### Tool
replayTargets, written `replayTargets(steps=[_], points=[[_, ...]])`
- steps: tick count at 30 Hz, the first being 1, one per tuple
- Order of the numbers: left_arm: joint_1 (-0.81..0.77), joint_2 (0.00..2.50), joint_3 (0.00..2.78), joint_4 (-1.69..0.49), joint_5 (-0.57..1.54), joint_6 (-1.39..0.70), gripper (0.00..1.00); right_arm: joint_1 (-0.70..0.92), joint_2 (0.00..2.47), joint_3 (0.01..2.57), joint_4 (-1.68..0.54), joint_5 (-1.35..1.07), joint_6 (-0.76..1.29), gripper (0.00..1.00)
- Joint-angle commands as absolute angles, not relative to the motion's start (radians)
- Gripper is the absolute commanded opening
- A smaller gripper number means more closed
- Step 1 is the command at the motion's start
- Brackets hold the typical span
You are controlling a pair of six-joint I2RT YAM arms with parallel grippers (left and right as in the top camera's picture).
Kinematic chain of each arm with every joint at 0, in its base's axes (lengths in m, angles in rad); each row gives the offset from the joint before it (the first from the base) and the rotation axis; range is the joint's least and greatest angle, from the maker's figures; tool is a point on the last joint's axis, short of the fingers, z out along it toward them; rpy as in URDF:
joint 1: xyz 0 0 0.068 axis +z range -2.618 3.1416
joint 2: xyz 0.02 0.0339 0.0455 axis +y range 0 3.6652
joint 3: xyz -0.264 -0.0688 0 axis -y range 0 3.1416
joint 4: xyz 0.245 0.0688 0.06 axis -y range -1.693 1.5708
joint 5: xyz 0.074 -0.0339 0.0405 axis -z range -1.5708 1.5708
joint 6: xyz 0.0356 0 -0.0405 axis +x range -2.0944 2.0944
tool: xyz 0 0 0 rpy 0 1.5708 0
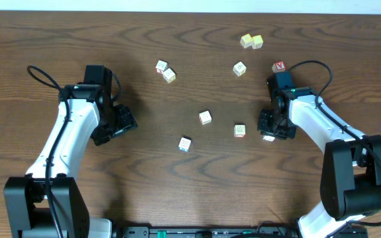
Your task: Lift 4 blocks
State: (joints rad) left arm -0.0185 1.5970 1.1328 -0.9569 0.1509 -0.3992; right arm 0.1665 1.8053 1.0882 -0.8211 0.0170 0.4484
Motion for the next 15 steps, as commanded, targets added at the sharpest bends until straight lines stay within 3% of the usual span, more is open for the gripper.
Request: replayTargets(steps=[1, 4, 15], points=[[-0.016, 1.599, 1.134, -0.957, 0.146, -0.401, 0.73, 0.164, 1.795, 1.084, -0.819, 0.028, 0.439, 0.22], [-0.016, 1.599, 1.134, -0.957, 0.146, -0.401, 0.73, 0.164, 1.795, 1.086, -0.801, -0.038, 0.393, 0.18], [-0.016, 1.599, 1.134, -0.957, 0.146, -0.401, 0.73, 0.189, 1.795, 1.097, -0.749, -0.148, 0.241, 0.17]])
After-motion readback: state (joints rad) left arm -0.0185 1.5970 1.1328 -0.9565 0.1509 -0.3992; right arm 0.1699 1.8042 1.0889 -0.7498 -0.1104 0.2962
